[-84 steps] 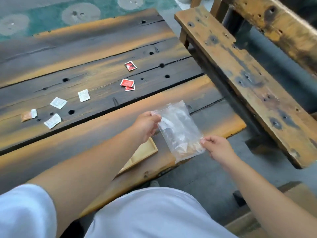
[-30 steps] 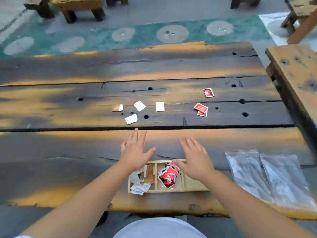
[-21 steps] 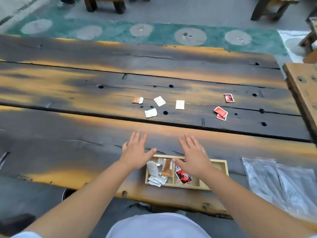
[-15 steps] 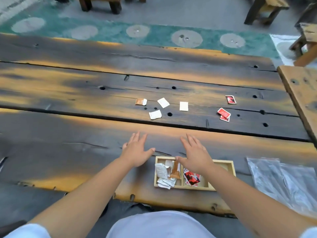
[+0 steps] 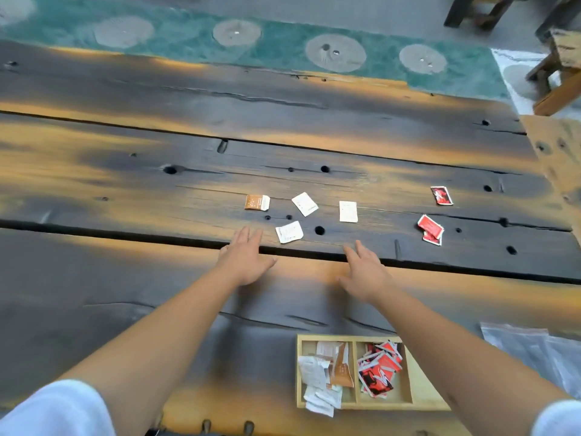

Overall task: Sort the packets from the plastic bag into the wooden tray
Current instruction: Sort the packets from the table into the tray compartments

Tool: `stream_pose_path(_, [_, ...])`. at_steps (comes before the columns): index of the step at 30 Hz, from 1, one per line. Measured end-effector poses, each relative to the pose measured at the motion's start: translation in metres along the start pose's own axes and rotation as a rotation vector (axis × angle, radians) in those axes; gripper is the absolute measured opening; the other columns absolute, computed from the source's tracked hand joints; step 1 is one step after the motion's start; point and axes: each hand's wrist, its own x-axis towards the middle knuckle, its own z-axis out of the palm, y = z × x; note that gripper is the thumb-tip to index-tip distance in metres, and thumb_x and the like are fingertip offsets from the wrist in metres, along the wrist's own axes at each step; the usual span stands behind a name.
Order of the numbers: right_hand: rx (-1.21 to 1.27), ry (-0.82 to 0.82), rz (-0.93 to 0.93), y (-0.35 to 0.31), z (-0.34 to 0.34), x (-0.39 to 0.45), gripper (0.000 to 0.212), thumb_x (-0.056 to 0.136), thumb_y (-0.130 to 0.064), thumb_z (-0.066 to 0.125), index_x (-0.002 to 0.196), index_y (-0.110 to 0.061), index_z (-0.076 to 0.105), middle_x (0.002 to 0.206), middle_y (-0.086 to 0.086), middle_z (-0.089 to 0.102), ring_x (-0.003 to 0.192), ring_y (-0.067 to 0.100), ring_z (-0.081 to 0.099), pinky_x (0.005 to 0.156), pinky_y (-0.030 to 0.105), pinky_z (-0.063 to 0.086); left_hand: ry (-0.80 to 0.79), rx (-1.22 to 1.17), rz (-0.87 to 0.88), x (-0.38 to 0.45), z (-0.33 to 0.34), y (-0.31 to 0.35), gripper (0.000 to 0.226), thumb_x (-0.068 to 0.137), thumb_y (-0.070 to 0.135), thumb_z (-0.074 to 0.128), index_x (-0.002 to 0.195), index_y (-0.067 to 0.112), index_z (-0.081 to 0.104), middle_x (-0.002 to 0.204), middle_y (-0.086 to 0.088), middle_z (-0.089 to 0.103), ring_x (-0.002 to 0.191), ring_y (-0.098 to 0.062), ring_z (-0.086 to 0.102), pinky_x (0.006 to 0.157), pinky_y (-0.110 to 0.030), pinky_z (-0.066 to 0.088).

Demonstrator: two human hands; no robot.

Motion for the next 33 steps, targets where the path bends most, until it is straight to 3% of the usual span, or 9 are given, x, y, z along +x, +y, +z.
stream_pose_path(7, [0.237, 0.115, 0.141, 0.004, -0.027, 0.125, 0.071, 0.092, -0.039, 0.058, 0.152, -0.019, 0.026, 0.161, 0.015, 0.016, 0.144, 0.04, 0.022, 0.116, 0.047, 0.026, 0.044, 0.006, -0.029, 0.091, 0.001, 0.016, 0.104, 0.077, 0.074, 0.051, 0.154, 0.031, -0.004, 0.162, -0.004, -0.02, 0.149, -0.025, -0.017, 0.118, -0.052, 0.009])
stream_pose_path(11, [0.355, 0.229, 0.282, 0.0, -0.023, 0.162, 0.049, 0.095, -0.033, 0.054, 0.141, -0.022, 0.044, 0.149, 0.013, 0.034, 0.132, 0.037, 0.031, 0.105, 0.042, 0.033, 0.047, 0.069, 0.029, 0.122, 0.024, 0.017, 0.107, 0.075, 0.077, 0.049, 0.153, 0.03, -0.007, 0.162, -0.007, -0.018, 0.148, -0.026, -0.02, 0.118, -0.055, 0.002])
stream_pose_path(15, [0.389, 0.347, 0.27, -0.007, -0.017, 0.185, 0.032, 0.094, -0.017, 0.054, 0.126, -0.022, 0.056, 0.135, 0.008, 0.047, 0.125, 0.031, 0.038, 0.088, 0.031, 0.032, 0.23, 0.11, 0.198, 0.139, 0.044, 0.017, 0.087, 0.084, 0.064, 0.051, 0.153, 0.024, 0.016, 0.162, 0.0, 0.014, 0.15, -0.019, 0.003, 0.114, -0.048, 0.014])
stream_pose_path(18, [0.484, 0.389, 0.235, -0.019, -0.024, 0.2, 0.043, 0.089, -0.012, 0.062, 0.13, -0.018, 0.05, 0.133, 0.009, 0.053, 0.124, 0.03, 0.047, 0.098, 0.035, 0.038, 0.302, 0.009, 0.346, 0.151, 0.049, 0.025, 0.069, 0.087, 0.048, 0.059, 0.146, 0.02, 0.035, 0.149, 0.001, 0.039, 0.142, -0.019, 0.026, 0.108, -0.041, 0.026])
stream_pose_path(21, [0.595, 0.406, 0.251, -0.032, -0.029, 0.211, 0.049, 0.087, -0.004, 0.058, 0.134, -0.015, 0.047, 0.128, 0.01, 0.061, 0.117, 0.031, 0.056, 0.094, 0.037, 0.045, 0.338, -0.076, 0.438, 0.162, 0.05, 0.029, 0.055, 0.087, 0.034, 0.065, 0.136, 0.015, 0.05, 0.132, -0.003, 0.055, 0.129, -0.023, 0.042, 0.106, -0.044, 0.037])
stream_pose_path(25, [0.44, 0.358, 0.01, -0.049, -0.021, 0.215, 0.035, 0.09, -0.003, 0.045, 0.119, -0.011, 0.064, 0.111, 0.014, 0.068, 0.104, 0.032, 0.06, 0.083, 0.032, 0.042, 0.385, -0.152, 0.497, 0.167, 0.057, 0.024, 0.04, 0.086, 0.024, 0.068, 0.123, 0.009, 0.062, 0.119, -0.006, 0.063, 0.115, -0.026, 0.054, 0.097, -0.043, 0.048])
stream_pose_path(27, [0.483, 0.316, -0.066, -0.057, -0.016, 0.213, 0.031, 0.093, -0.006, 0.044, 0.112, -0.01, 0.069, 0.105, 0.014, 0.069, 0.098, 0.03, 0.06, 0.076, 0.029, 0.038, 0.417, -0.195, 0.53, 0.167, 0.059, 0.023, 0.036, 0.086, 0.024, 0.066, 0.118, 0.007, 0.065, 0.113, -0.008, 0.066, 0.108, -0.028, 0.058, 0.091, -0.04, 0.051])
stream_pose_path(31, [0.778, 0.174, -0.014, -0.067, -0.014, 0.21, 0.034, 0.097, -0.03, 0.045, 0.081, -0.01, 0.067, 0.077, -0.002, 0.064, 0.075, 0.017, 0.056, 0.071, 0.033, 0.042, 0.436, -0.24, 0.538, 0.167, 0.063, 0.023, 0.029, 0.092, 0.023, 0.055, 0.113, 0.007, 0.066, 0.107, -0.006, 0.064, 0.099, -0.026, 0.057, 0.079, -0.04, 0.053])
stream_pose_path(33, [0.691, 0.13, -0.066, -0.071, -0.013, 0.209, 0.034, 0.092, -0.041, 0.049, 0.081, -0.013, 0.065, 0.074, -0.003, 0.063, 0.073, 0.017, 0.056, 0.069, 0.034, 0.043, 0.401, -0.258, 0.505, 0.168, 0.064, 0.022, 0.028, 0.095, 0.025, 0.047, 0.114, 0.01, 0.063, 0.11, -0.002, 0.061, 0.1, -0.024, 0.056, 0.077, -0.042, 0.052])
